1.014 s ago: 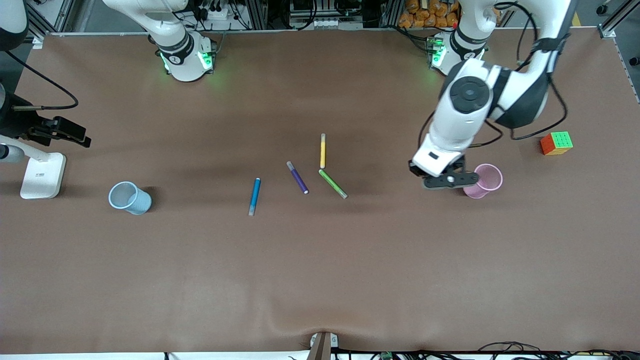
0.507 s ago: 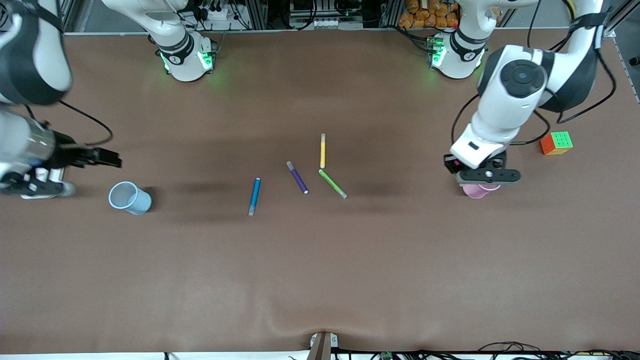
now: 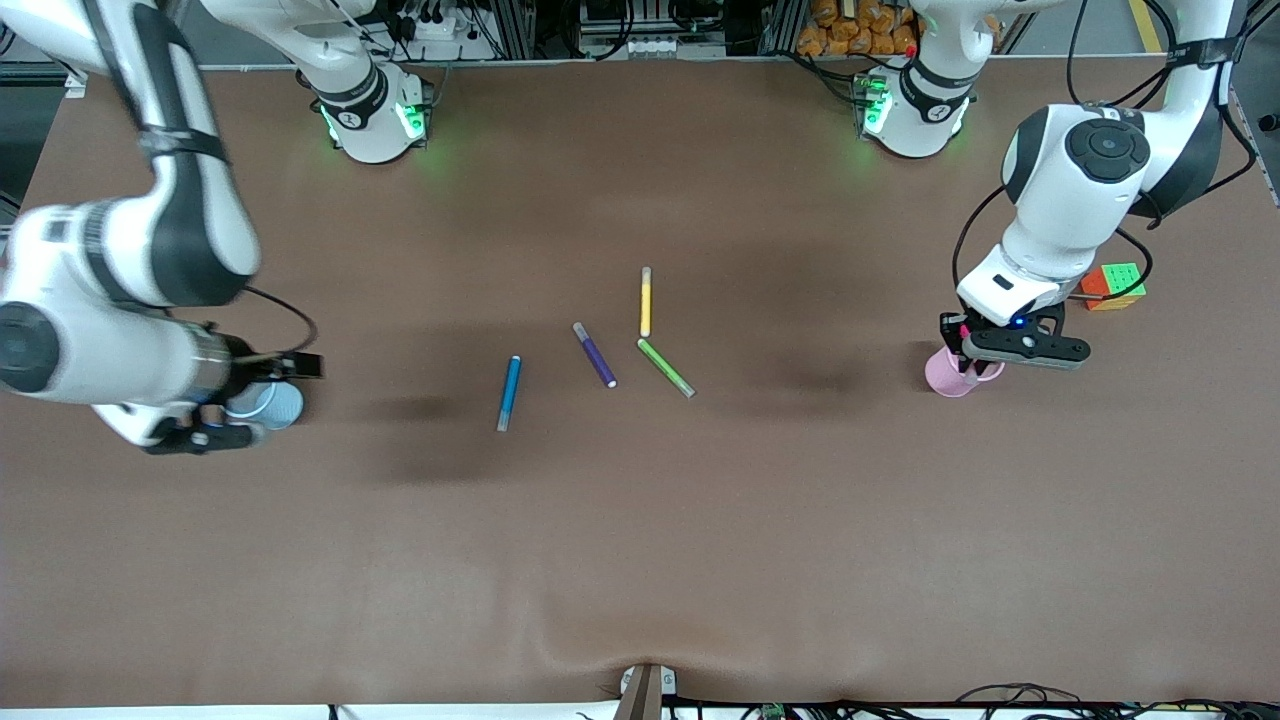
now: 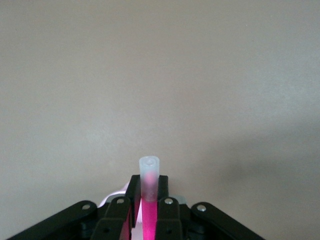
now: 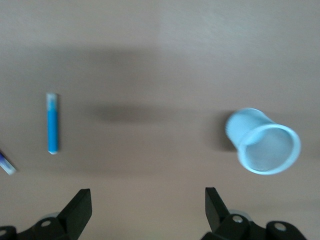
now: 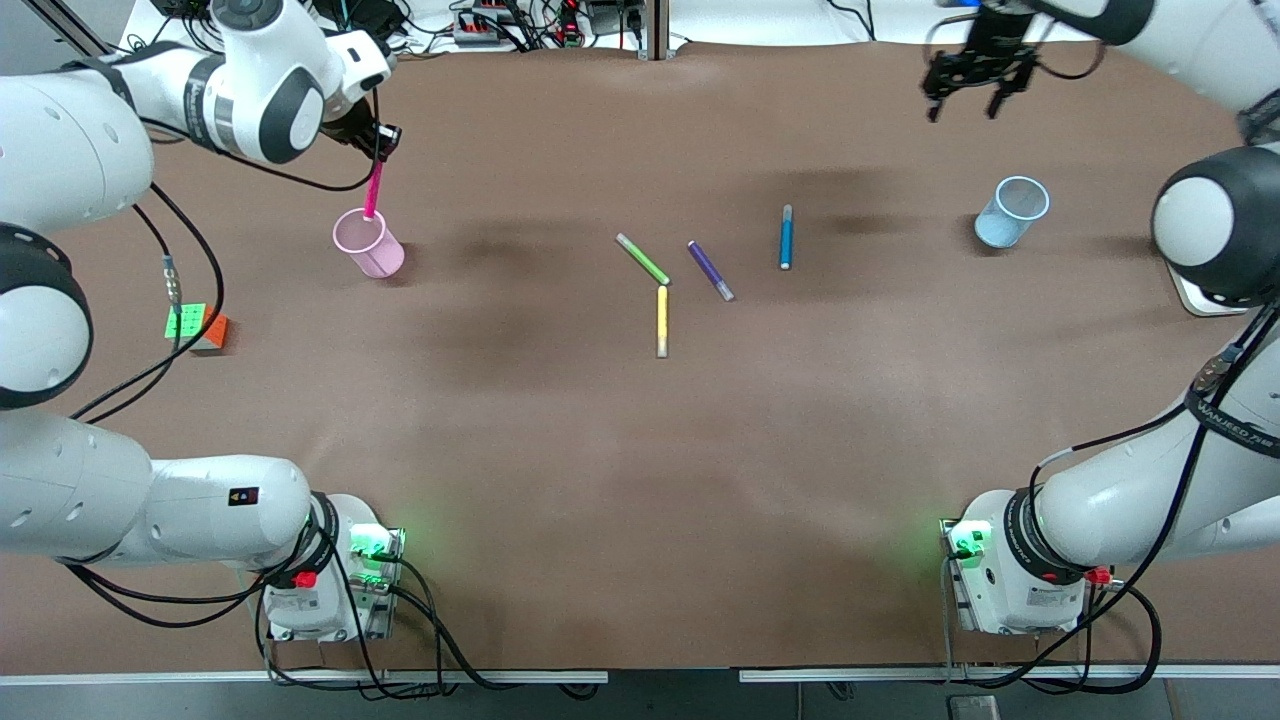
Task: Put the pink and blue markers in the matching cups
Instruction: 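Lower the pink marker into the cup while the right gripper reaches the blue marker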
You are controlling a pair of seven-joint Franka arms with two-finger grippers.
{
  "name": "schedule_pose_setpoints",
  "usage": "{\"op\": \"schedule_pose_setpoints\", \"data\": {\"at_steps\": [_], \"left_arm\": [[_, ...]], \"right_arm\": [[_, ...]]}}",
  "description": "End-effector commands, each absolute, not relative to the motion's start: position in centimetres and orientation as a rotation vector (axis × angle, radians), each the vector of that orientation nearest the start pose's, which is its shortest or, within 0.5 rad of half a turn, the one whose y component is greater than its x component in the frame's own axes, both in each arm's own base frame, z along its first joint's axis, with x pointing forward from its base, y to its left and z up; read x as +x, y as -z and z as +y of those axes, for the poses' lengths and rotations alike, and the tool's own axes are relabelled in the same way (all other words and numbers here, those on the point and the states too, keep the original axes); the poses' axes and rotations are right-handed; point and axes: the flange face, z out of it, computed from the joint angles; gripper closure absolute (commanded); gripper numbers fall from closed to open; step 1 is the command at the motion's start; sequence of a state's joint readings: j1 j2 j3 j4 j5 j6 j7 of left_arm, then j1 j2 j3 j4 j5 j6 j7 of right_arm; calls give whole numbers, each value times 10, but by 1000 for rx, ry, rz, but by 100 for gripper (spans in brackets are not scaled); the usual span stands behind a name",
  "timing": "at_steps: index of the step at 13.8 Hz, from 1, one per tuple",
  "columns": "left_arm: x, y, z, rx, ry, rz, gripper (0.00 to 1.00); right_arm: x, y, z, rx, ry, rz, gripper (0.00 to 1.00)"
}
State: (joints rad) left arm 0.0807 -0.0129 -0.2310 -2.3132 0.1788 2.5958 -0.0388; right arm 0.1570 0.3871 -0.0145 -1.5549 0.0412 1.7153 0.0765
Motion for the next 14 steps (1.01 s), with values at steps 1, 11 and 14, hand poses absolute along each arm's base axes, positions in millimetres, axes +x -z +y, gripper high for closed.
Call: {"op": "schedule_pose_setpoints", "data": {"at_steps": [1,11,14], "left_arm": [[517,-374,-59,-2957,551,452,100],[491,-330,-41,-2957,684,435,100],[487,-315,-35,-2967,686,425,100]], "right_arm": [[644,-391,150,-3128,-291,20,0],[619,-220,272,-3121,-35,-42,0],[599,-190,285,-3127,-42,-74,0]]}}
